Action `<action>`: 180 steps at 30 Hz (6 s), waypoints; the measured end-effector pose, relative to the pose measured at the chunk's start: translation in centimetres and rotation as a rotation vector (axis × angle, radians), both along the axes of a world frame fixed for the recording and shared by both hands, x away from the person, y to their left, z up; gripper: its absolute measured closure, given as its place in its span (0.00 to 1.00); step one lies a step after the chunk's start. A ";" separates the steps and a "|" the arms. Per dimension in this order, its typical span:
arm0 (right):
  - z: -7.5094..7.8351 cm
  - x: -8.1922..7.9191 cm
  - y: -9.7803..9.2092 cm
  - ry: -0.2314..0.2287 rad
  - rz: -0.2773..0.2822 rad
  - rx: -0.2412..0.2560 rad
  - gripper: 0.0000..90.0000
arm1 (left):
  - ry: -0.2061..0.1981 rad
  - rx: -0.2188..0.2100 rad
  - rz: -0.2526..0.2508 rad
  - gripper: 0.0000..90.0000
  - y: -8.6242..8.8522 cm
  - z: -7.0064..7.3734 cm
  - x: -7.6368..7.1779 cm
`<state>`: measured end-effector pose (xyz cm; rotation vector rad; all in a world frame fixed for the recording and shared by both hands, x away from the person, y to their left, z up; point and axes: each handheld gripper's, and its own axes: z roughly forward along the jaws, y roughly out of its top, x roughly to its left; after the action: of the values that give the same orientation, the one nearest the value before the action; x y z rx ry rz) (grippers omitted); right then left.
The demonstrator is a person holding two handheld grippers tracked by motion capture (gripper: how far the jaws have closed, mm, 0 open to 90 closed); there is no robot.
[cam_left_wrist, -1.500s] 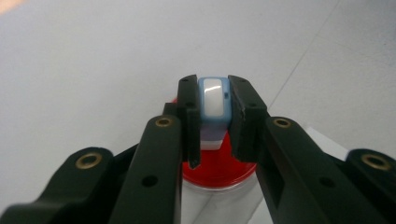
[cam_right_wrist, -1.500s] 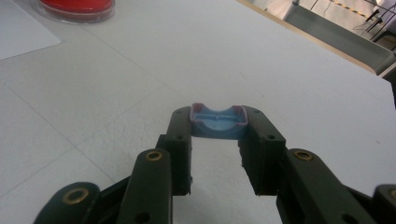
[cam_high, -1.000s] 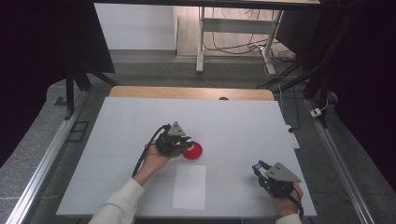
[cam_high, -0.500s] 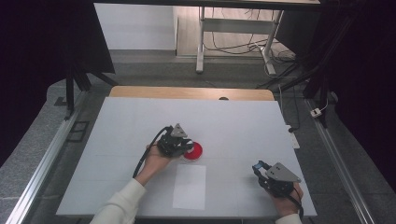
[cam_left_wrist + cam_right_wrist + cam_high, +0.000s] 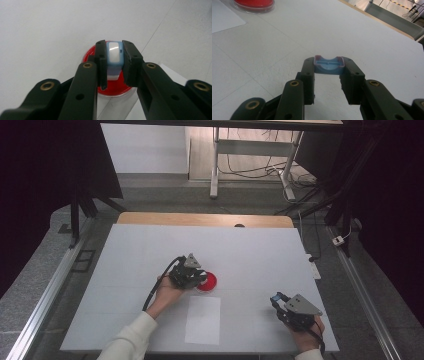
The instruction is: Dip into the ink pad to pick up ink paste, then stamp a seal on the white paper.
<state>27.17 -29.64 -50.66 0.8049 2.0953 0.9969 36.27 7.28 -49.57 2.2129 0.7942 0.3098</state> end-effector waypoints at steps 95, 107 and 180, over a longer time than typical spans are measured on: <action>0.1 -0.2 0.2 0.003 0.000 0.003 0.72 | -0.066 -0.133 0.011 0.84 1.7 2.1 -0.8; 0.1 -0.1 0.1 0.000 0.002 0.001 0.72 | -0.057 -0.141 -0.006 0.84 2.1 2.8 -1.4; 0.1 -0.1 0.0 -0.002 0.009 0.004 0.72 | -0.008 -0.203 -0.160 0.84 2.7 4.5 -8.4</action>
<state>27.11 -29.62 -50.58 0.7973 2.0976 1.0060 27.92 9.98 -45.03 2.0672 0.6118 0.1526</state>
